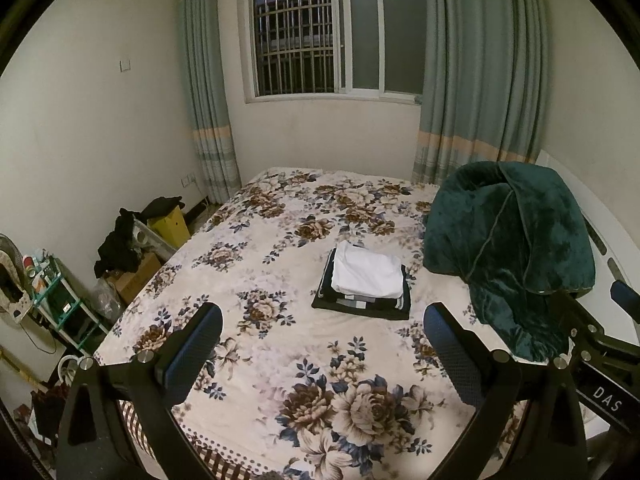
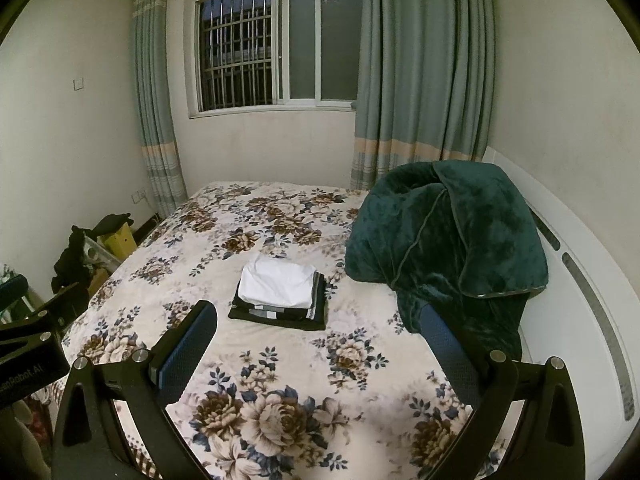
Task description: Fold small clothes
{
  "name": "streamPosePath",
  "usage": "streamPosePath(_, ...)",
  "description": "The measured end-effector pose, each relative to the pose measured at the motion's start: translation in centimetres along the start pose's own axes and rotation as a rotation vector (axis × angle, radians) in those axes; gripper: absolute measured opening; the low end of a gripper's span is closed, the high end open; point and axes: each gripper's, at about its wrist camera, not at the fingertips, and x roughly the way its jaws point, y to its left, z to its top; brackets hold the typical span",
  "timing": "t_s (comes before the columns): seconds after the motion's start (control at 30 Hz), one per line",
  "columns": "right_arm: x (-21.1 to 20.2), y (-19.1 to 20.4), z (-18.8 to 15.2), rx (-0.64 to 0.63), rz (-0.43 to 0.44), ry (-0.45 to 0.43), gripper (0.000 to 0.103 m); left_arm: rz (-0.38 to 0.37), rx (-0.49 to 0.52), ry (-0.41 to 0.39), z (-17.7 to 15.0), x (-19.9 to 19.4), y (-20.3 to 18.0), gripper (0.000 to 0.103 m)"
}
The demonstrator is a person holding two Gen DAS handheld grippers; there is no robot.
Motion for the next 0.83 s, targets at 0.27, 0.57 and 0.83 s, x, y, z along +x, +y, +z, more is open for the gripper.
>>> streamPosePath(0.27,0.13,-0.09,0.07,-0.002,-0.001,-0.006,0.103,0.009,-0.004,-0.008,0.03,-0.23,-0.39,0.103)
streamPosePath(0.57,0.10,-0.06,-0.02,0.001,0.000,-0.012,0.103,0.014,-0.007,-0.013,-0.09,-0.30,-0.44,0.103)
streamPosePath(0.83,0.17,-0.05,-0.06,-0.001,0.000,-0.012,0.103,0.016,-0.009,-0.025,0.38,-0.56,-0.43,0.103)
